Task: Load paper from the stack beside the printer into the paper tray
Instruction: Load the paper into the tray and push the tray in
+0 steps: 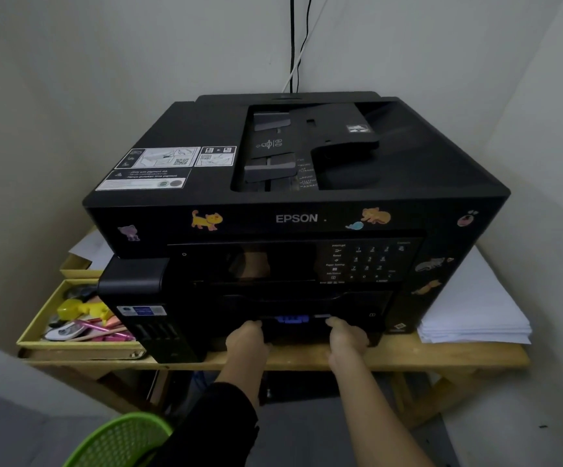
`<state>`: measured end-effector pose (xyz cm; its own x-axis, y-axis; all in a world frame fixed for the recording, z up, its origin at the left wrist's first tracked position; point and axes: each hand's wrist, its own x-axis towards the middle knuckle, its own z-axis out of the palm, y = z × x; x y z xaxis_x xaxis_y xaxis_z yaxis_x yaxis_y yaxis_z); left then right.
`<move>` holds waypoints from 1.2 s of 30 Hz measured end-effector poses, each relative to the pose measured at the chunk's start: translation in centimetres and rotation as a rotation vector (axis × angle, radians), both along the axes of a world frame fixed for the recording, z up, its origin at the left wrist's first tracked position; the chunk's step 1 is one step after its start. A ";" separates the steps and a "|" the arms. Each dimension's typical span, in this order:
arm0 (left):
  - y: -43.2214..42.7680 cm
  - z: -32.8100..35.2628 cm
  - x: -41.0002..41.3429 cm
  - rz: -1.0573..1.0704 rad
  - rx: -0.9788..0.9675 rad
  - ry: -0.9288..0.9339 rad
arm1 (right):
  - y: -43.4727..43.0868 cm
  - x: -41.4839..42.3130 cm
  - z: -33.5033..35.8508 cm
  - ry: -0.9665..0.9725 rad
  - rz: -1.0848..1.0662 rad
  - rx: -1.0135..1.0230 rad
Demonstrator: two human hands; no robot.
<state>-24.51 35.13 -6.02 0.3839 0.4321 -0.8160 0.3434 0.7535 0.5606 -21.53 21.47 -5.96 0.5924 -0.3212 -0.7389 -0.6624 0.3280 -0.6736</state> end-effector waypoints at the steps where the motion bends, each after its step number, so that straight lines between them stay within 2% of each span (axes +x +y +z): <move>1: -0.2 -0.2 0.0 -0.063 -0.015 -0.025 | 0.4 -0.1 0.1 0.011 0.024 -0.021; 3: -0.1 -0.3 -0.1 -0.151 0.028 -0.004 | 0.7 0.1 0.2 0.027 0.034 -0.084; 6: 0.8 -0.8 0.2 -0.092 0.079 0.151 | 0.6 0.6 0.0 0.039 0.050 -0.122; 7: 0.8 -0.6 0.1 -0.071 0.075 0.149 | 0.5 0.8 -0.1 0.050 0.048 -0.124; 15: 0.8 -1.2 0.5 0.063 0.043 0.078 | 0.9 1.1 -0.7 0.081 -0.030 -0.119; 22: 1.2 -2.8 0.7 0.079 0.065 0.006 | 0.8 1.3 -1.8 -0.008 -0.021 -0.070; 27: 1.6 -1.7 0.9 -0.061 0.077 -0.167 | 0.0 2.4 -1.7 -0.091 0.114 0.024; 29: 2.2 -1.4 0.0 -0.125 0.085 -0.184 | -0.3 2.1 -1.1 -0.094 0.172 0.097; 31: 2.7 -0.9 -0.8 -0.172 0.009 -0.252 | -0.5 1.8 -0.7 -0.143 0.138 0.267; 34: 3.3 -0.1 -1.1 -0.039 -0.145 -0.359 | -0.6 1.8 -0.1 -0.238 -0.120 0.586; 36: 3.1 0.8 -0.8 0.027 -0.188 -0.375 | -0.2 1.6 0.0 -0.275 -0.257 0.672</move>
